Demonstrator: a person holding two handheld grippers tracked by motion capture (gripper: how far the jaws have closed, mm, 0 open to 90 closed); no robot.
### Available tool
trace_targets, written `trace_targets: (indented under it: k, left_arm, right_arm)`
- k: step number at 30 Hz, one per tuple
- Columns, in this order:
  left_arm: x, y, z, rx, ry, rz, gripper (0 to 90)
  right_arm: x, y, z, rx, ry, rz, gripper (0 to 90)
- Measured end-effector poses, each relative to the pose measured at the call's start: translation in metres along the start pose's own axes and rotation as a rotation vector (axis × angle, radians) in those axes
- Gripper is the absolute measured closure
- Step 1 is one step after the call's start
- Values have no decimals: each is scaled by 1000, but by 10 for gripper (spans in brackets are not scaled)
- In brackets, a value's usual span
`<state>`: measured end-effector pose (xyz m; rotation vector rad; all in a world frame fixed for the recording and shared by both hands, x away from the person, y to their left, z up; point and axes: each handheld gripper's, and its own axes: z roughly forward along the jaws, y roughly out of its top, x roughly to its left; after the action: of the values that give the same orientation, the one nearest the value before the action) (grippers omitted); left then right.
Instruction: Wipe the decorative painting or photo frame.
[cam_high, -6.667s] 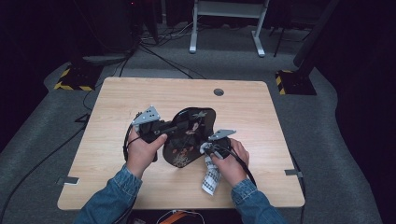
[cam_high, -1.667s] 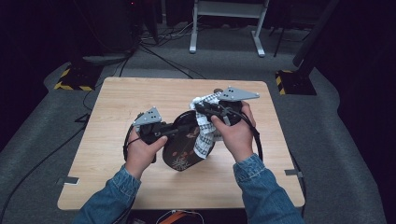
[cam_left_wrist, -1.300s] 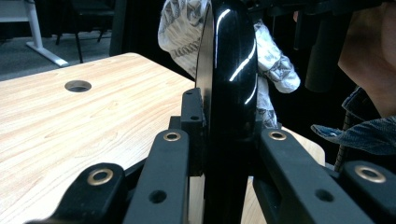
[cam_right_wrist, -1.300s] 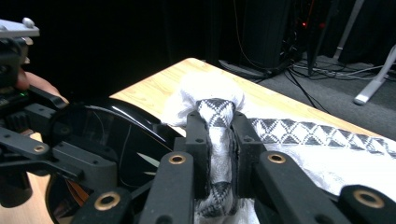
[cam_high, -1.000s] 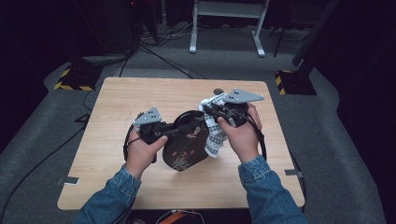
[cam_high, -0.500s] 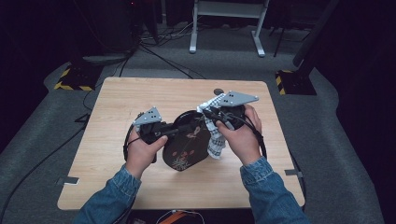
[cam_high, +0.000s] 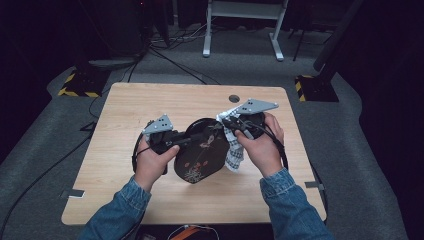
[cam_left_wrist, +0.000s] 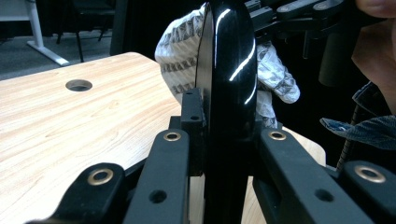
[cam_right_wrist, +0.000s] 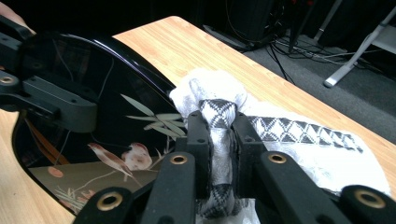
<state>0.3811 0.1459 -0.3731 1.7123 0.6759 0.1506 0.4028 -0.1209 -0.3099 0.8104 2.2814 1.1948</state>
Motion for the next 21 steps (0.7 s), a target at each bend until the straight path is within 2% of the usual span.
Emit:
trace_targets:
  k: [16,21]
  left_arm:
    - [0,0,0,-2,0,0,796]
    - [0,0,0,-2,0,0,796]
  right_arm:
    - [-9,-11,1,25,-37,26,816]
    - [-15,-17,2,36,-48,48,816]
